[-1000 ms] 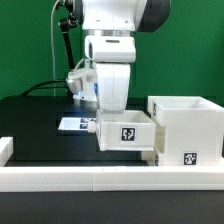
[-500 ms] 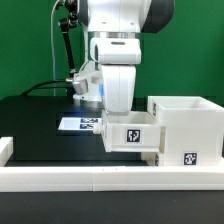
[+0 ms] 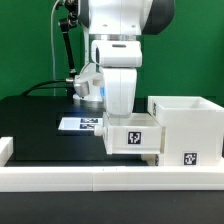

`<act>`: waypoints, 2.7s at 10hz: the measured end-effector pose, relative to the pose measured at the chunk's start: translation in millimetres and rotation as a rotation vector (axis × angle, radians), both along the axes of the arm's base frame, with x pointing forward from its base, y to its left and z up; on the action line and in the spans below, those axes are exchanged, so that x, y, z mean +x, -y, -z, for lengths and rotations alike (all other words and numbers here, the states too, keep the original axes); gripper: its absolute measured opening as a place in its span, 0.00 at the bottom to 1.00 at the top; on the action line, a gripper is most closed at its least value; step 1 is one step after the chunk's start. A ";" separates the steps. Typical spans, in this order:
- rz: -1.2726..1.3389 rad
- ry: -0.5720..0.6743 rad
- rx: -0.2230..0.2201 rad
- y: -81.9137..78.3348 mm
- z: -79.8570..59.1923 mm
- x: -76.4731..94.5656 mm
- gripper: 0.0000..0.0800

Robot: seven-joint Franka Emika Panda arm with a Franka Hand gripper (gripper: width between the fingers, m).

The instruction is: Assemble drawer

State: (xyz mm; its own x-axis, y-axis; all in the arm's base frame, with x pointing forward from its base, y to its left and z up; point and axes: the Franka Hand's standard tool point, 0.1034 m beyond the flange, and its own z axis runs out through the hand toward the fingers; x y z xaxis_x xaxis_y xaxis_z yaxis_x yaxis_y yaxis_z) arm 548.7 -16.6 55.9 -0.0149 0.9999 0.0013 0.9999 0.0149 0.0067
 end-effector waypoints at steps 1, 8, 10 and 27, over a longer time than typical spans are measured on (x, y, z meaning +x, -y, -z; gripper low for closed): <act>0.004 0.002 0.000 0.3 0.1 0.2 0.05; 0.004 -0.024 -0.001 0.5 3.3 -4.3 0.05; 0.004 -0.026 -0.001 0.4 4.2 -4.8 0.05; -0.005 -0.013 0.004 -12.0 -2.1 -1.9 0.05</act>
Offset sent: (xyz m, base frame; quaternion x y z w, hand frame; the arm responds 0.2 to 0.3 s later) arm 0.0000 0.0000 0.0000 0.0650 0.0000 0.0000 0.9979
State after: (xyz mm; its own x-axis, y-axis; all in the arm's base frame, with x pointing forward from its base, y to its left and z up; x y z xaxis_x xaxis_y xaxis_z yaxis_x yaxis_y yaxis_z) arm 546.8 -4.6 58.0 -0.0199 0.9998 0.0054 0.9998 0.0199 -0.0058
